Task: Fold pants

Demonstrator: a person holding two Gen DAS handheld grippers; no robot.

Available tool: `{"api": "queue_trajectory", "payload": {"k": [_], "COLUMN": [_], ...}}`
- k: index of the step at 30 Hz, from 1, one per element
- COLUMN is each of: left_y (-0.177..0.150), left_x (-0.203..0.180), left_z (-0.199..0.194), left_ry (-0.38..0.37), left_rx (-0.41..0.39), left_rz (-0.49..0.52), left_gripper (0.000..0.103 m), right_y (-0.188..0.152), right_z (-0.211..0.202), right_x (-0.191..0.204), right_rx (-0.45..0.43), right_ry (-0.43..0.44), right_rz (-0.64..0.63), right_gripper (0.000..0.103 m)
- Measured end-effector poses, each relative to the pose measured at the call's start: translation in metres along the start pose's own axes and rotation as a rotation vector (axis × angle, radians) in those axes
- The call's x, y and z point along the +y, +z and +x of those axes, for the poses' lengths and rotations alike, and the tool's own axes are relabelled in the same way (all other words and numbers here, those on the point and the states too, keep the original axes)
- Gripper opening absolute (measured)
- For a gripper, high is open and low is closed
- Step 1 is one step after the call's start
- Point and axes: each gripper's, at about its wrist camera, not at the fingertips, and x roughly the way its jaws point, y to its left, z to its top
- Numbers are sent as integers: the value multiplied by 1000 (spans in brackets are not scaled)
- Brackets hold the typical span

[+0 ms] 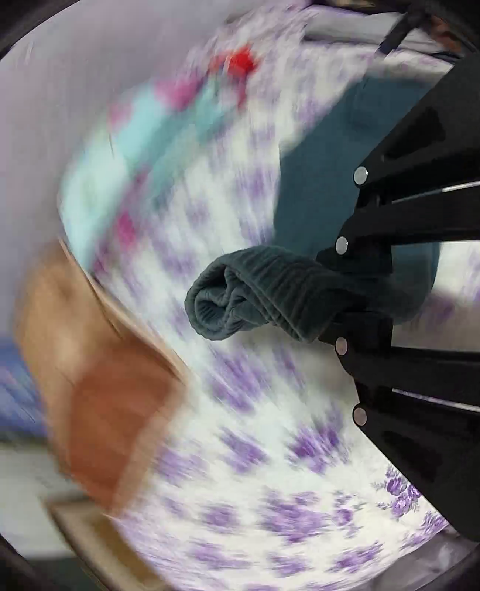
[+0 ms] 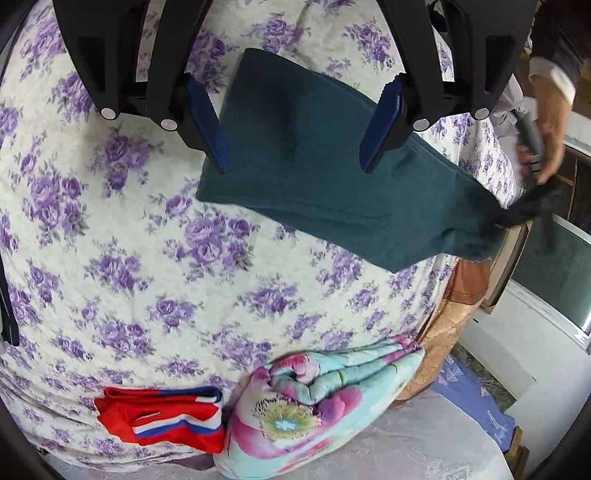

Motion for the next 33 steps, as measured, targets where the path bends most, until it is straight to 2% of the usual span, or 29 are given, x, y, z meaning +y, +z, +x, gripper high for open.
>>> {"api": "queue_trajectory", "payload": {"k": [1,2,4,6,7,8,9,10,12,15,18,19,22,25,26,27,28,29,30,33], "left_y": [1,2,-6,-21,-34,-47,-59,-72,-99,-110,-99,-93,-78,-80,-86,-89,-92,-98,-103,-103], "left_x": [-17,-48,-103,-152,-181,-200,-215,-227,-243,-241,-218,-207,-174,-144,-136,-132,-131,-130,-131,-132], "left_z": [-14,-33,-55,-54,-40,-26,-12,2,23,24,9,2,2,22,34,42,49,58,64,57], "left_ry": [-46,-125,-213,-288,-337,-351,-355,-355,-345,-393,-359,-341,-221,-35,21,41,54,77,94,76], "left_rx": [-19,-40,-51,-14,41,83,123,157,203,249,186,156,113,116,139,160,184,219,248,232], "left_rz": [23,68,188,275,308,325,341,357,393,374,349,328,232,168,154,153,156,167,178,169], "left_gripper": [10,10,11,14,22,31,56,72,73,74,90,92,92,92,92,92,92,92,91,91], "right_y": [1,2,4,4,3,1,-1,-3,-8,-13,-11,-9,-3,1,1,0,0,1,3,10], "right_z": [-1,-1,-3,-6,-8,-11,-13,-15,-16,-16,-13,-11,7,41,50,59,66,68,63,14], "right_x": [-3,-7,-15,-22,-25,-29,-33,-37,-48,-57,-50,-46,-34,-20,-15,-10,-7,-4,0,15], "right_rx": [-2,-6,-15,-22,-28,-35,-39,-40,-22,-3,-3,0,34,112,136,165,186,195,183,97], "right_ry": [5,12,28,40,45,44,38,29,12,22,56,77,168,199,197,163,112,92,113,231], "right_rz": [10,27,63,86,96,104,110,120,152,183,155,151,158,170,164,147,126,116,108,67], "right_gripper": [73,73,73,73,73,74,77,79,83,83,83,83,83,82,69,42,32,28,24,23]}}
